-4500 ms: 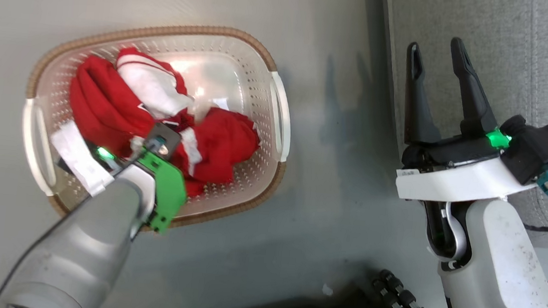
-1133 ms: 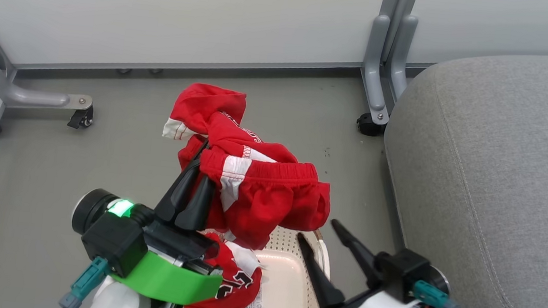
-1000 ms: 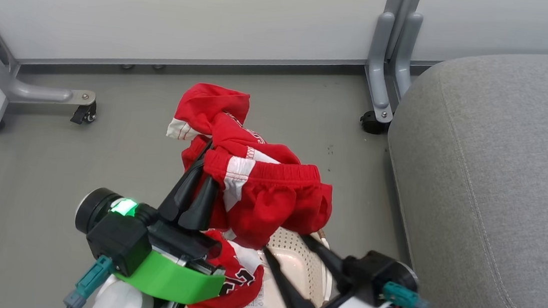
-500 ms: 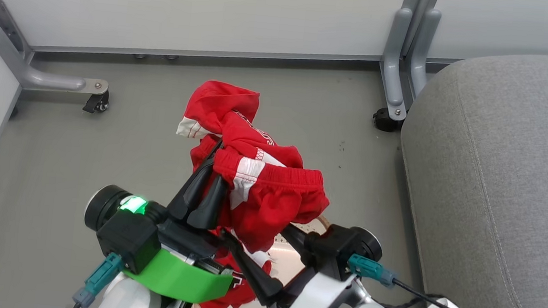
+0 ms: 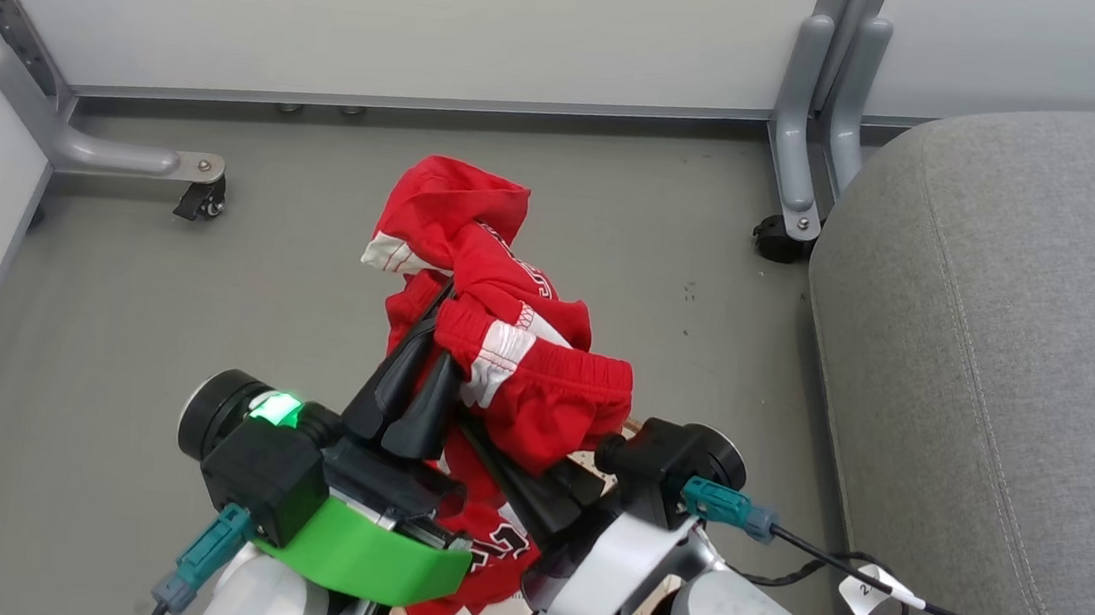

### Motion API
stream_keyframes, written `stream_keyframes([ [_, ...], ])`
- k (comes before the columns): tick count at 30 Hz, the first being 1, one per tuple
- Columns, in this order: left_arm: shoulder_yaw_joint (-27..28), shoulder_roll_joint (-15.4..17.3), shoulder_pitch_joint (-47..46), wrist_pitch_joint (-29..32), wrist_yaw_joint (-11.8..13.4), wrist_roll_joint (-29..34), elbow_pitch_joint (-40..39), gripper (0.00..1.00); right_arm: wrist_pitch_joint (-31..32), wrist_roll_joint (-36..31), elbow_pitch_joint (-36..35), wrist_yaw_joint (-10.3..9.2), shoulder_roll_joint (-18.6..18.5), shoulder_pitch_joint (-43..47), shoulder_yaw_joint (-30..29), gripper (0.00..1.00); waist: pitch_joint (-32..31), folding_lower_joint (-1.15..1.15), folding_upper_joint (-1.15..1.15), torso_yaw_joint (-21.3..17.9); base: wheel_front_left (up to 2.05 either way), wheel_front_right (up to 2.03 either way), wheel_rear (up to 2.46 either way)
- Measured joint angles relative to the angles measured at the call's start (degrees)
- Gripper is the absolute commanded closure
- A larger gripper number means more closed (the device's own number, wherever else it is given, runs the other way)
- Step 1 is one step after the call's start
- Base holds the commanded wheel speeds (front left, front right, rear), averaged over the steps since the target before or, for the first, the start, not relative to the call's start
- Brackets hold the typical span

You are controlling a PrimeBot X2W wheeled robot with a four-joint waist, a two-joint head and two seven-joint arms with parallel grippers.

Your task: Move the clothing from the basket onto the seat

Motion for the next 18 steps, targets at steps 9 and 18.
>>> stream_keyframes([
  [9, -0.1, 0.0, -0.1, 0.0, 0.0, -0.2, 0.2, 1.0, -0.5, 0.3, 0.9, 0.0, -0.3, -0.6, -0.5, 1.0, 0.2, 0.0, 0.0, 0.2, 0.0, 0.0, 0.0],
  [18, -0.1, 0.0, -0.1, 0.0, 0.0, -0.3, 0.7, 0.0, -0.7, 0.3, 1.1, 0.0, -0.4, -1.0, -1.5, 1.0, 0.2, 0.0, 0.0, 0.4, 0.0, 0.0, 0.0],
])
